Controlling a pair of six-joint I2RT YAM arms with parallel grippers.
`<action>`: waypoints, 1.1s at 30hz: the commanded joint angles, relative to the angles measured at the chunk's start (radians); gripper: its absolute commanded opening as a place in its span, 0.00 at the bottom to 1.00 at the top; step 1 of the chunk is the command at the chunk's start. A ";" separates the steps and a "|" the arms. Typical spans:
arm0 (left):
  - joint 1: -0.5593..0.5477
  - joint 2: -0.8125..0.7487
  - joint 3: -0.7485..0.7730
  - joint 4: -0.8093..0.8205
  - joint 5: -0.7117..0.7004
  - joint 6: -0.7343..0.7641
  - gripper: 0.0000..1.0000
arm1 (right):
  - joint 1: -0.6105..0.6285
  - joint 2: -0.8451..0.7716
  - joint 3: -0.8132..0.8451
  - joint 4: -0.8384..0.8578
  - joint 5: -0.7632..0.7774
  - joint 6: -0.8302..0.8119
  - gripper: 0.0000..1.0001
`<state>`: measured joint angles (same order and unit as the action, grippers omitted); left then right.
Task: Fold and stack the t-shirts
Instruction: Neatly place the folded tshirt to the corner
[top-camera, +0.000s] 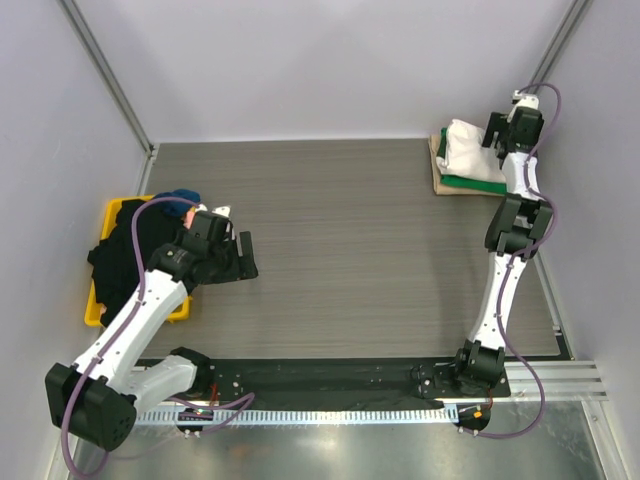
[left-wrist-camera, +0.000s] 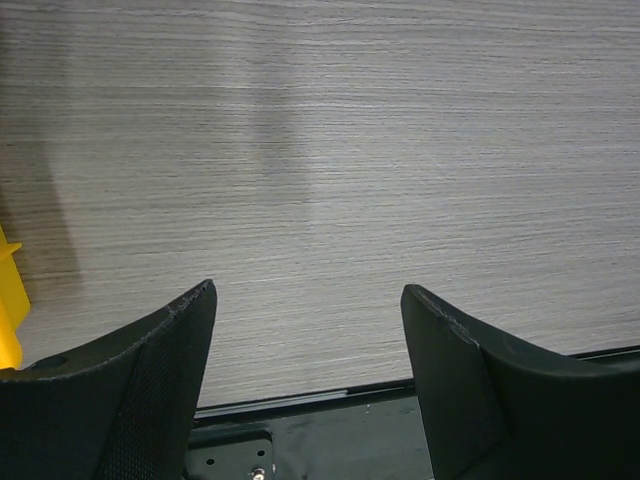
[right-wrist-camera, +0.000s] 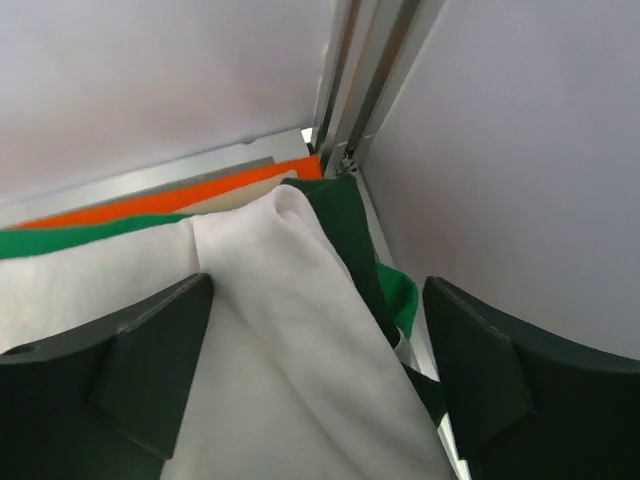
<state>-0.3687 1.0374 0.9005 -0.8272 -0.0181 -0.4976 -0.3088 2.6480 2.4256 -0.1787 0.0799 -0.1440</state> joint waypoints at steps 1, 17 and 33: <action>-0.004 -0.025 0.003 0.013 -0.014 -0.009 0.75 | 0.007 -0.072 0.015 0.150 0.052 0.125 0.97; -0.007 -0.097 0.003 0.014 -0.016 -0.007 0.76 | 0.080 -0.484 -0.477 0.323 -0.029 0.296 0.99; -0.030 -0.120 0.002 0.010 -0.055 -0.015 0.76 | 0.198 -0.059 -0.081 0.226 -0.104 0.224 0.92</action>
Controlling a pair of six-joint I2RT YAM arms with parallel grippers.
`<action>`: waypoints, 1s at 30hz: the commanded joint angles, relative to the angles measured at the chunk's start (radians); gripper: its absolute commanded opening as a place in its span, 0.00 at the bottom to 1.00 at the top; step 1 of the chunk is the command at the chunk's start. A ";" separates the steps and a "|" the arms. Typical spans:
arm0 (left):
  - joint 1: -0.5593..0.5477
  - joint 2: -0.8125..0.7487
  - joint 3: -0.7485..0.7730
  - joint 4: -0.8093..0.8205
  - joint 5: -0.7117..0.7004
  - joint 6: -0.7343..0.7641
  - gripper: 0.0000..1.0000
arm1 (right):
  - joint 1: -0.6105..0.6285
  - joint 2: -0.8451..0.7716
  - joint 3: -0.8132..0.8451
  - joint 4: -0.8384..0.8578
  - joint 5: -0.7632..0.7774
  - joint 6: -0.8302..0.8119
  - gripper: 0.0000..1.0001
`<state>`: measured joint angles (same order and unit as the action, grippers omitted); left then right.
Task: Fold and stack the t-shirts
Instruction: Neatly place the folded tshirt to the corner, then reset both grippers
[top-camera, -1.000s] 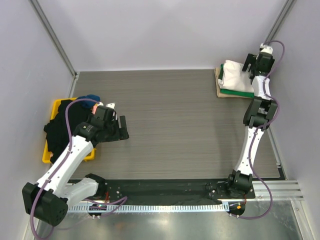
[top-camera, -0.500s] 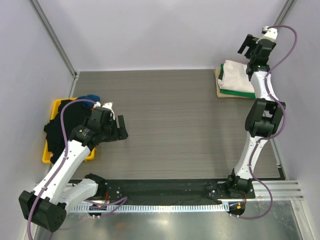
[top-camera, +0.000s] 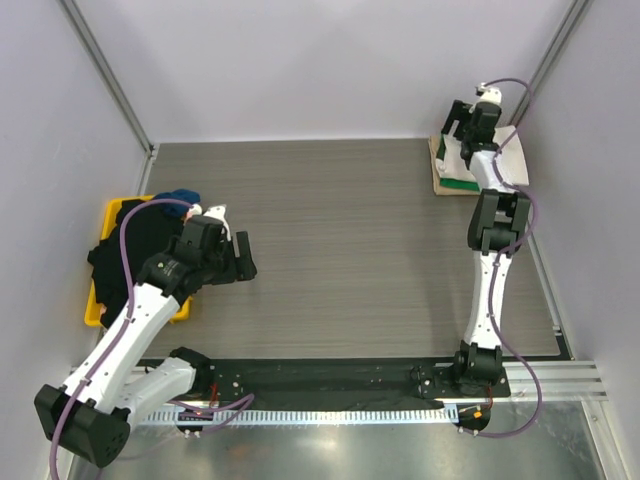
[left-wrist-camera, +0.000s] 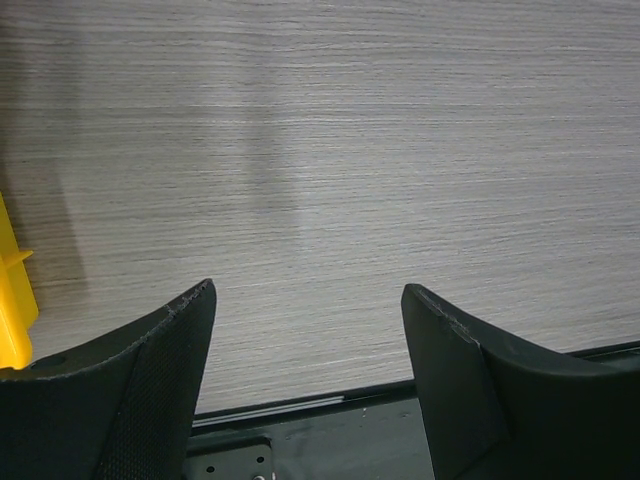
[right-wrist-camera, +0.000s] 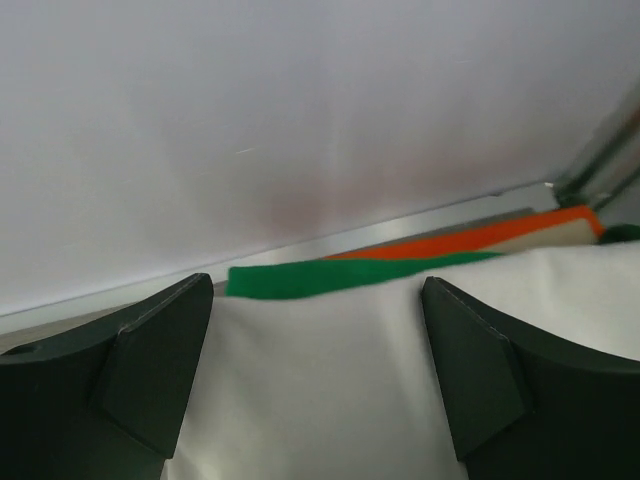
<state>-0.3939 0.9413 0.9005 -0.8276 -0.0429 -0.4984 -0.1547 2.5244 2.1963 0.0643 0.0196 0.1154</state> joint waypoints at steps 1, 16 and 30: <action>-0.005 -0.024 0.002 0.010 -0.037 -0.014 0.76 | 0.050 0.097 0.220 -0.018 -0.058 -0.034 0.92; -0.020 -0.053 0.005 0.002 -0.066 -0.020 0.78 | 0.152 -0.146 0.226 0.209 -0.024 -0.016 1.00; -0.019 -0.110 0.015 -0.015 -0.172 -0.020 1.00 | 0.616 -1.265 -1.064 0.092 0.131 0.322 1.00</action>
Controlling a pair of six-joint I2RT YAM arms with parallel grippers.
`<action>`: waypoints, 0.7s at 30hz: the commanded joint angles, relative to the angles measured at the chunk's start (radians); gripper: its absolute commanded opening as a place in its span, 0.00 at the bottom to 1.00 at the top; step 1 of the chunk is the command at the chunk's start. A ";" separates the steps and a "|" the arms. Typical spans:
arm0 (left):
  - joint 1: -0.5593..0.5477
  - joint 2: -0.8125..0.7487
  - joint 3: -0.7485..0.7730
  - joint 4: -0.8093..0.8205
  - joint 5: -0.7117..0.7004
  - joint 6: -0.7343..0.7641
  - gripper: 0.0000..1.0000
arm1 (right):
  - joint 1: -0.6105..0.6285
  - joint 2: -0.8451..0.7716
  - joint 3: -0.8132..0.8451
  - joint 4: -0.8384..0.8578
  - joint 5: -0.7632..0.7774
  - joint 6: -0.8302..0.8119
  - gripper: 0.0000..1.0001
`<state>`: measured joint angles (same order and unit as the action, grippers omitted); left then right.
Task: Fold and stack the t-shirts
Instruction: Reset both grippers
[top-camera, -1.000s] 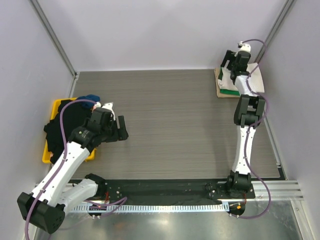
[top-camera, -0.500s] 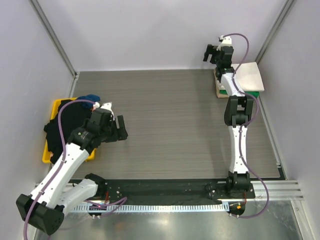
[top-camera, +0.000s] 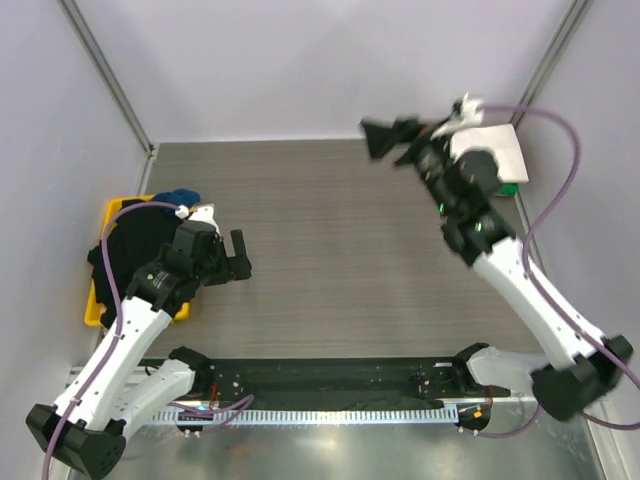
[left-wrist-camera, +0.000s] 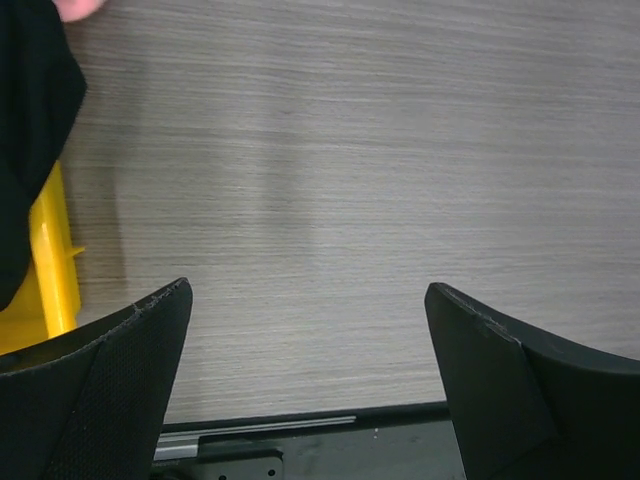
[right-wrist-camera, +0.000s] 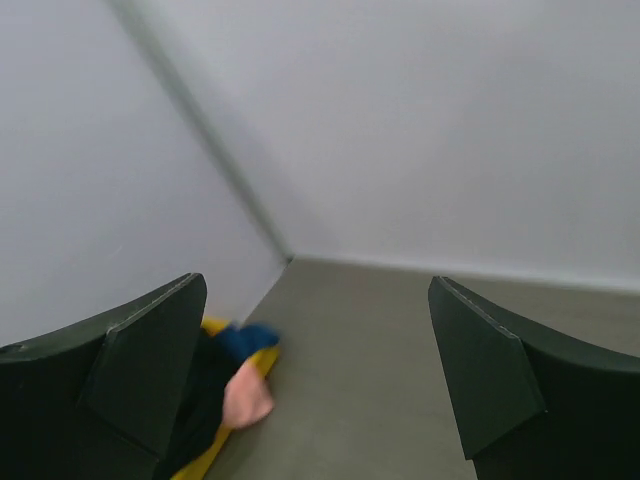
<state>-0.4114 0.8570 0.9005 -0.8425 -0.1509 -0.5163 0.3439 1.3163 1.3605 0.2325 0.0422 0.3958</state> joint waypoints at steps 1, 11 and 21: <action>-0.001 -0.030 0.017 -0.001 -0.079 -0.004 1.00 | 0.194 -0.098 -0.341 -0.128 0.120 0.096 1.00; 0.000 -0.286 -0.106 0.126 -0.240 -0.013 1.00 | 0.522 -0.488 -0.799 -0.374 0.087 0.441 1.00; -0.001 -0.293 -0.045 -0.009 -0.483 -0.068 1.00 | 0.595 -0.690 -0.905 -0.479 0.102 0.489 0.99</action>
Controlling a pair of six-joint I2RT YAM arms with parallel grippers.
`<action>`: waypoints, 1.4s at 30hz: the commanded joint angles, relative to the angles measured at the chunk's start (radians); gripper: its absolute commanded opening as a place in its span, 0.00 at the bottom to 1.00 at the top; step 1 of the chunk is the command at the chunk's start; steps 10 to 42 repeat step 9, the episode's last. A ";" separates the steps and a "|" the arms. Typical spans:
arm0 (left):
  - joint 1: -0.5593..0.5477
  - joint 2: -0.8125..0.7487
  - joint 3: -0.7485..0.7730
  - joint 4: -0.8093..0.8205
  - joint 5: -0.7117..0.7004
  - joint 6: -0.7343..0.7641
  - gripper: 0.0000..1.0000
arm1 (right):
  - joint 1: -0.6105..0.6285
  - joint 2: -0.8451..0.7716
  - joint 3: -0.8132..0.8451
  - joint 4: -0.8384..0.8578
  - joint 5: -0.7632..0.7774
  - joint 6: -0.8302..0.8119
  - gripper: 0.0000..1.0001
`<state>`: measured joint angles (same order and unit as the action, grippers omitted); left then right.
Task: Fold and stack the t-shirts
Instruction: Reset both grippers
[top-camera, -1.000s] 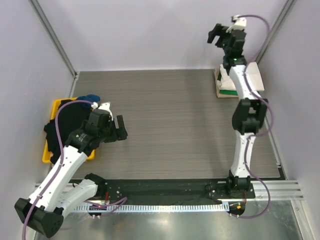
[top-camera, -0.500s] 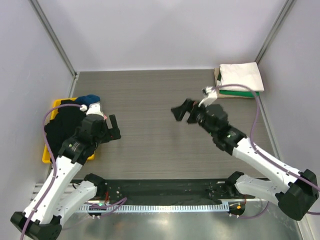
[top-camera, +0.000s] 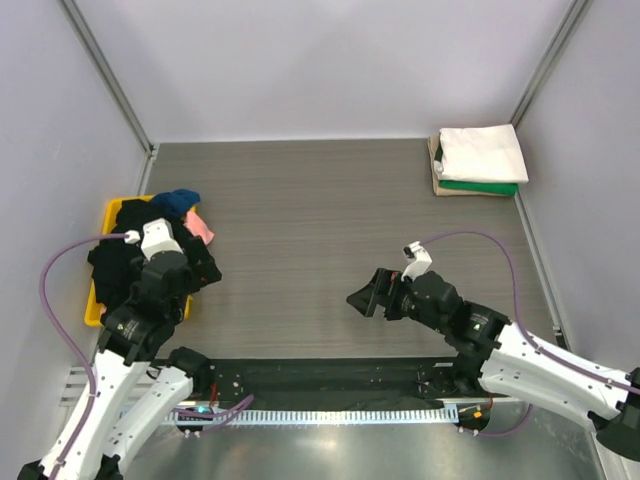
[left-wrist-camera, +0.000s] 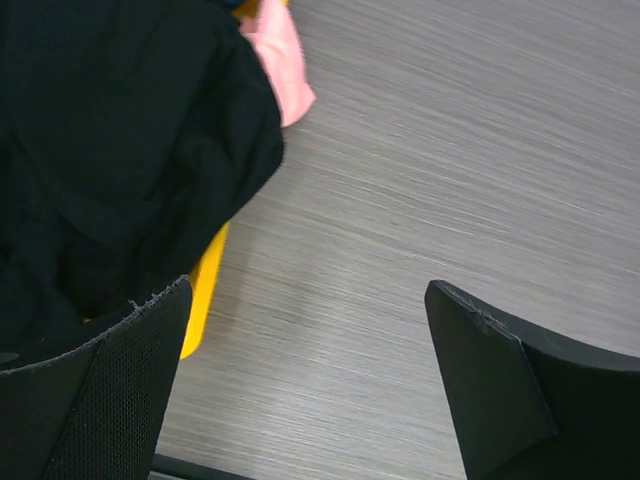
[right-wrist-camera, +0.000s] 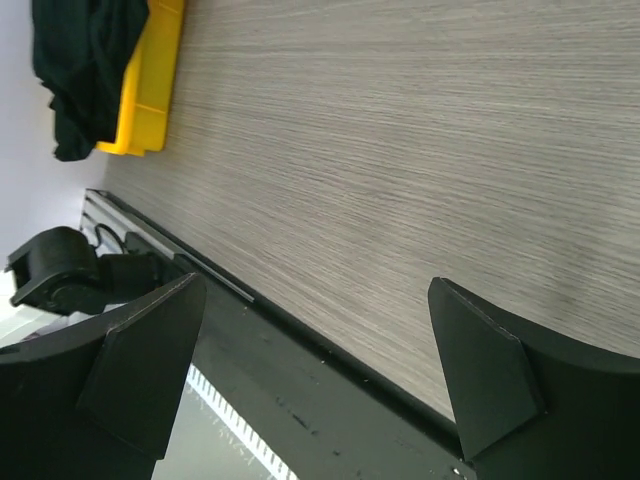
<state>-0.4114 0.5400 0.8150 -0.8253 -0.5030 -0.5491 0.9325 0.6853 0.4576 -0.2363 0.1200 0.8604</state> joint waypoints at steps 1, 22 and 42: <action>0.000 0.035 0.049 -0.038 -0.146 -0.043 1.00 | 0.006 -0.093 -0.002 -0.027 0.036 0.023 1.00; -0.001 0.018 0.061 -0.095 -0.223 -0.132 1.00 | 0.005 -0.125 -0.011 -0.050 0.009 -0.029 1.00; -0.001 0.018 0.061 -0.095 -0.223 -0.132 1.00 | 0.005 -0.125 -0.011 -0.050 0.009 -0.029 1.00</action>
